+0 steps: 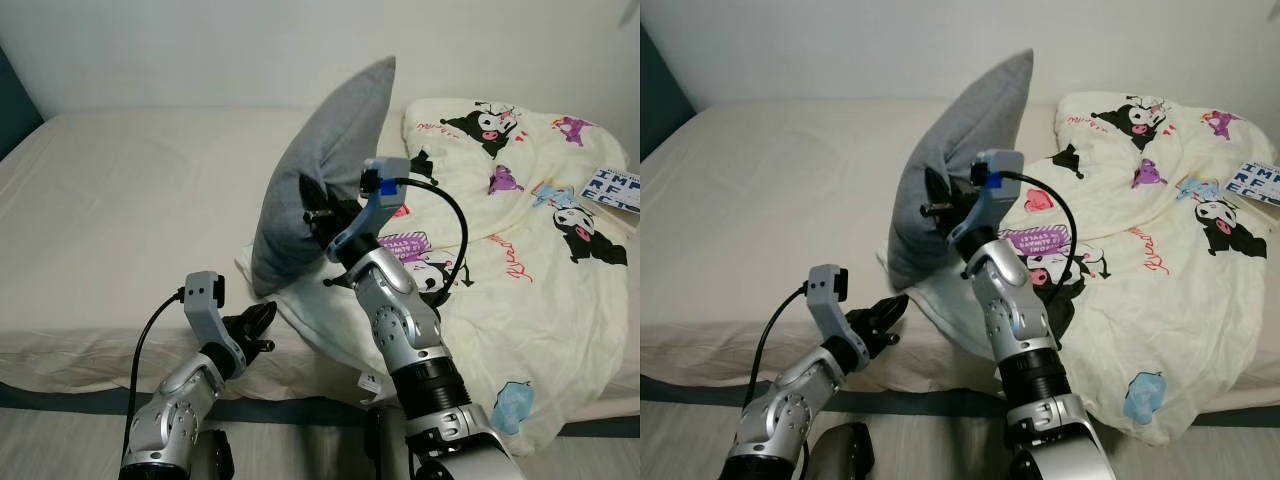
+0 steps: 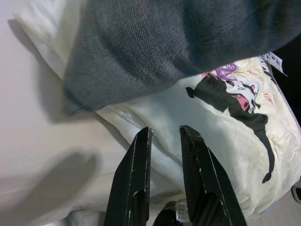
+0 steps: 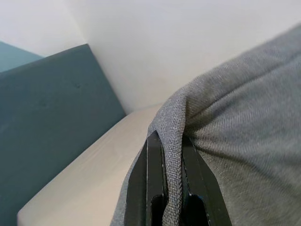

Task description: Clean up the room

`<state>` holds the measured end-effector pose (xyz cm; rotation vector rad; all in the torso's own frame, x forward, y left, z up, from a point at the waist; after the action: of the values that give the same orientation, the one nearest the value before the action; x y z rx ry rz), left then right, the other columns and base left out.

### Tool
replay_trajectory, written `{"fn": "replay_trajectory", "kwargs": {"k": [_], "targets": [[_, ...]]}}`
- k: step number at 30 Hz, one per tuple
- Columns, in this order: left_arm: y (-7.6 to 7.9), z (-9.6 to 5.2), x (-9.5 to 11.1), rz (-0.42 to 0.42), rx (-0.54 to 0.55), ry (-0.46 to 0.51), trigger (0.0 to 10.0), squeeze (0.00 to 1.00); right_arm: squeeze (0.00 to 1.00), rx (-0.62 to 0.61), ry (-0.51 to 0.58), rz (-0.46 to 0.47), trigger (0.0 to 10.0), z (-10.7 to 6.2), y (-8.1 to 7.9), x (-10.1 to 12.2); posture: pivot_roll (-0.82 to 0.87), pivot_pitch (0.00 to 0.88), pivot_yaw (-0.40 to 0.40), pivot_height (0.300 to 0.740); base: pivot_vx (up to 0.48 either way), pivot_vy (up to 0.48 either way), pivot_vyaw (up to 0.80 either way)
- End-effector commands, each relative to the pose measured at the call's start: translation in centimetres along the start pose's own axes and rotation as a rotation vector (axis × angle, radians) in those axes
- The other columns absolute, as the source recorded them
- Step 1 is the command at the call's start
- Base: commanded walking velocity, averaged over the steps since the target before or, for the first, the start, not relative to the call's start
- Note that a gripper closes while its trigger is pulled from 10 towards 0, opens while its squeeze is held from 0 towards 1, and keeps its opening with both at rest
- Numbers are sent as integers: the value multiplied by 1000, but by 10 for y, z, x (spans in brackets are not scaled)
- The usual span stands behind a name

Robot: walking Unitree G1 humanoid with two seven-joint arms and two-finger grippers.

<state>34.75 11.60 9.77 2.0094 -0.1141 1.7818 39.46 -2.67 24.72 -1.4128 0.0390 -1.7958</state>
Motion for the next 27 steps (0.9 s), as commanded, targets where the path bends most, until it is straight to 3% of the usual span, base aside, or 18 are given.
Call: {"fn": "replay_trajectory", "kwargs": {"k": [1, 6, 8, 10, 11, 12, 13, 14, 15, 16, 17, 19, 20, 27], "targets": [[-5, -2, -5, 2, 9, -19, 10000, 0, 0, 99, 87, 150, 0, 9, -56, -6, 47, 160, -28, 578, 0, 0, 0], [-3, -1, -5, 4, 4, -20, 10000, 0, 0, 72, 77, 117, 0, 7, -52, -8, 46, 158, -28, 578, 0, 0, 0], [2, -1, -8, -1, -7, -27, 10000, 0, 0, -9, -57, 57, 0, -10, -35, -44, 40, 162, -24, 578, 0, 0, 0], [2, -1, -8, -1, -7, -27, 10000, 0, 0, -9, -57, 57, 0, -10, -35, -44, 40, 162, -24, 578, 0, 0, 0], [4, -1, -11, -1, -11, -35, 10000, 0, 0, -27, -177, 24, 0, -21, -30, -72, 39, 164, -22, 578, 0, 0, 0], [5, -1, -13, -2, -11, -43, 10000, 0, 0, -41, -287, 3, 2039, -35, -26, -98, 39, 167, -24, 578, 0, 0, 0], [5, -1, -13, -2, -11, -43, 10000, 0, 0, -41, -287, 3, 2039, -35, -26, -98, 39, 167, -24, 578, 0, 0, 0], [6, -1, -15, -2, -10, -48, 10000, 0, 0, -47, -351, -7, 6784, -43, -25, -112, 39, 167, -24, 578, 0, 0, 0], [5, -1, -16, 0, -5, -54, 10000, 0, 0, -71, -413, -28, 10000, -53, -21, -125, 41, 170, -27, 578, 0, 0, 0], [4, -1, -17, 3, 2, -58, 10000, 0, 75, -101, -457, -35, 10000, -60, -16, -134, 41, 172, -29, 578, 0, 0, 0], [2, -1, -17, 4, 7, -62, 10000, 0, 541, -136, -490, -47, 10000, -66, -11, -140, 41, 172, -29, 578, 0, 0, 0], [1, -2, -17, 4, 11, -64, 10000, 0, 541, -159, -511, -54, 10000, -70, -7, -143, 41, 172, -29, 578, 0, 0, 0], [0, -2, -17, 5, 12, -66, 10000, 0, 1000, -184, -526, -58, 10000, -73, -3, -145, 41, 172, -29, 578, 0, 0, 0], [4, -2, -19, 11, -4, -79, 10000, 0, 1000, -238, -530, -71, 10000, -73, 7, -142, 42, 174, -29, 578, 0, 0, 0]]}}
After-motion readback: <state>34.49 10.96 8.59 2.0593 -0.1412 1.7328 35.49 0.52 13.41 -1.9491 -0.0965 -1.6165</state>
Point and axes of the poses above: a point about 5 cm out from each wrist's last joint towards the gripper, its own z axis pointing out of the wrist towards the gripper, its own x axis along the axis of the wrist's last joint, y = z × x, the point moved 5 cm from there along z, pointing out of the wrist towards the gripper, and after that the axes turned 13 degrees about z, right-handed, at the moved point
